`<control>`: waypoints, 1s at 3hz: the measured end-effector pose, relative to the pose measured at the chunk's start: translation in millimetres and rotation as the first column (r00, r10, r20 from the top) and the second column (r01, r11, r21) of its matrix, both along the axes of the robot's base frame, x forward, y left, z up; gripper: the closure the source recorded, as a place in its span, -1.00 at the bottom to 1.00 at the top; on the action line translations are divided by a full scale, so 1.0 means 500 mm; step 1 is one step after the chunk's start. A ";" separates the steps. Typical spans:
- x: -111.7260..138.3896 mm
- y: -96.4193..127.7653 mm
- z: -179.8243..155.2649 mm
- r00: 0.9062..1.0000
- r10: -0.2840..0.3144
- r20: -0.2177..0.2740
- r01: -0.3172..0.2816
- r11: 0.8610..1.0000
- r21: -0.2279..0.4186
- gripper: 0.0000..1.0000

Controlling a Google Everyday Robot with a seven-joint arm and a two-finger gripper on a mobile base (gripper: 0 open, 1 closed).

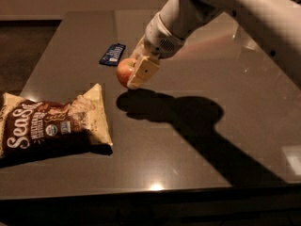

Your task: Move apple near brown chip bag

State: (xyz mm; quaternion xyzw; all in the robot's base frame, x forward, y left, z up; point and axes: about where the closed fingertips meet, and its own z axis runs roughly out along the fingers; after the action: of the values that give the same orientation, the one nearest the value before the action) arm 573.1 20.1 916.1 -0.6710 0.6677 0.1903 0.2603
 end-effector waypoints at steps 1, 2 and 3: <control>-0.015 0.029 -0.038 0.999 0.046 -0.019 -0.046 0.999 -0.014 0.51; -0.020 0.035 -0.072 0.997 0.061 -0.036 -0.062 0.998 -0.031 0.04; -0.019 0.016 -0.118 0.997 0.057 -0.059 -0.061 0.996 -0.069 -0.62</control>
Offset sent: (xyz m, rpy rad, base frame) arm -0.0121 0.0180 -0.0536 -0.0519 0.0514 0.0725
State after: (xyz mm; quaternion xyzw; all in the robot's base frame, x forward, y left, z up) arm 563.7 27.9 856.9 -0.6936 0.6610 0.1933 0.2115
